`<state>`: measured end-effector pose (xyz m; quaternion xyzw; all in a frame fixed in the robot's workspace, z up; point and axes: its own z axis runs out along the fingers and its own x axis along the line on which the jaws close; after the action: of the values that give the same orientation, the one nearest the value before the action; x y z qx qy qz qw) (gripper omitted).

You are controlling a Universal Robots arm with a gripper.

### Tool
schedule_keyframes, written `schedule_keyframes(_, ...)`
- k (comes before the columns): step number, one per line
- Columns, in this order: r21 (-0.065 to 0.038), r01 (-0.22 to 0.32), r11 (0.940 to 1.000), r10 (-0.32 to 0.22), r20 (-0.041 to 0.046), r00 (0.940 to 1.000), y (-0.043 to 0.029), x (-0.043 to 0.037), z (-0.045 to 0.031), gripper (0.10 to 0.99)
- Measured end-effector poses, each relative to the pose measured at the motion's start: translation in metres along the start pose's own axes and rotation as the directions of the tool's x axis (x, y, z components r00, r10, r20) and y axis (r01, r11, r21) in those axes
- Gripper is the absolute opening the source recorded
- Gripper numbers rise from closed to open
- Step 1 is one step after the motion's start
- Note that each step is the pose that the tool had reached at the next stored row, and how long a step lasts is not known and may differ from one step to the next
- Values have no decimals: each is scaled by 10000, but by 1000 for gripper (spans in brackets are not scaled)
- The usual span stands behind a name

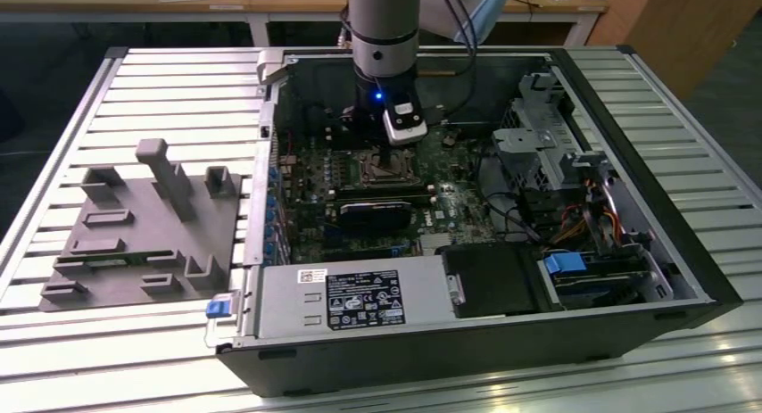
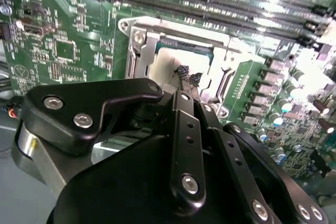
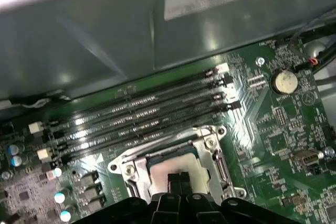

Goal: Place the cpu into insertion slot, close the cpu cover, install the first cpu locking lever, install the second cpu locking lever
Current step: 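Install the first cpu locking lever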

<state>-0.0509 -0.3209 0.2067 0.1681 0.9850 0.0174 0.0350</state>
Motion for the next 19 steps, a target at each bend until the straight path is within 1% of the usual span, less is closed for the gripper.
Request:
schedule_keyframes(4, -2, 10, 10000, -10, 0, 10000, -38, -26, 0, 106)
schedule_keyframes(5, -6, 103, 9999, -103, -4, 9999, -41, -45, 1, 106)
schedule_keyframes(7, -22, 356, 9994, -356, -15, 9994, -42, -44, 2, 106)
schedule_keyframes(9, -46, 705, 9975, -705, -30, 9975, -42, -45, 3, 106)
schedule_keyframes(12, -83, 1254, 9921, -1255, -52, 9921, -42, -45, 5, 106)
schedule_keyframes(15, -121, 1780, 9840, -1781, -71, 9840, -42, -45, 5, 106)
schedule_keyframes(17, -138, 2020, 9793, -2021, -80, 9793, -42, -45, 3, 106)
schedule_keyframes(19, -149, 2148, 9766, -2149, -89, 9766, -41, -46, -18, 106)
